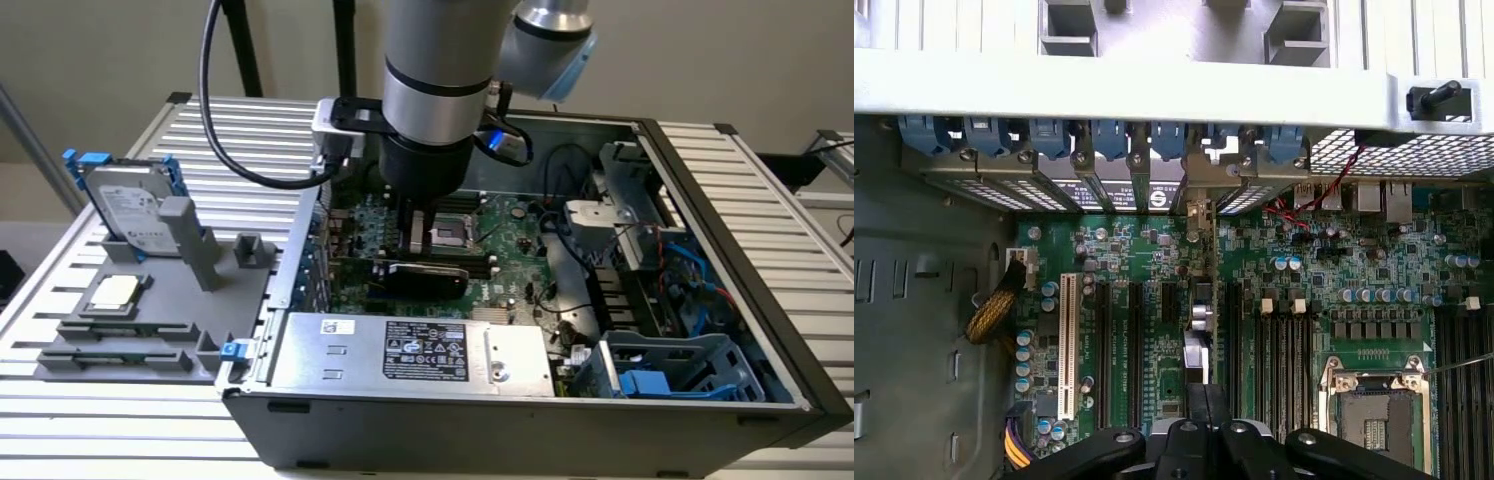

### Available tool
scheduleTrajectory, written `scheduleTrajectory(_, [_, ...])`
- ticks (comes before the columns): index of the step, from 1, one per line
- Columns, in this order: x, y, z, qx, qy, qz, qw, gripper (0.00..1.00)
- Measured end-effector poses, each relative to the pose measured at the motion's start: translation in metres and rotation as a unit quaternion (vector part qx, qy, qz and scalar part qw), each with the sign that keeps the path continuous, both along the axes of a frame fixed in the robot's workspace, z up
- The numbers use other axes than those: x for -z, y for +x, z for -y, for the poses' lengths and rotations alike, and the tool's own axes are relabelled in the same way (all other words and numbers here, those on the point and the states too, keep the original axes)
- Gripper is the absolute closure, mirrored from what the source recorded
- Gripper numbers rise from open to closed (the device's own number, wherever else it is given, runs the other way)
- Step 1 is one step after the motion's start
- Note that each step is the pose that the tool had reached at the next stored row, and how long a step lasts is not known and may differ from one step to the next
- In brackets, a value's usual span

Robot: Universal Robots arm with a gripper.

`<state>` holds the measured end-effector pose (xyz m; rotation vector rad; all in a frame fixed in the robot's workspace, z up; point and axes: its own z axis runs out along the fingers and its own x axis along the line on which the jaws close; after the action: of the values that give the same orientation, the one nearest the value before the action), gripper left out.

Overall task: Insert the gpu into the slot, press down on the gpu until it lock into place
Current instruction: 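Press down on the gpu until it lock into place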

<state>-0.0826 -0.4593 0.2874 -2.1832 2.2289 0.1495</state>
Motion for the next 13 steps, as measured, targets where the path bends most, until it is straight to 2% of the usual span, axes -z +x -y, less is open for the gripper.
scheduleTrajectory(8, [0.0002,-0.0001,-0.0001,0.000,-0.0001,0.0000,1.0000,0.89])
scheduleTrajectory(13, [0.0026,-0.0044,-0.0035,0.000,0.0000,0.0000,1.0000,0.89])
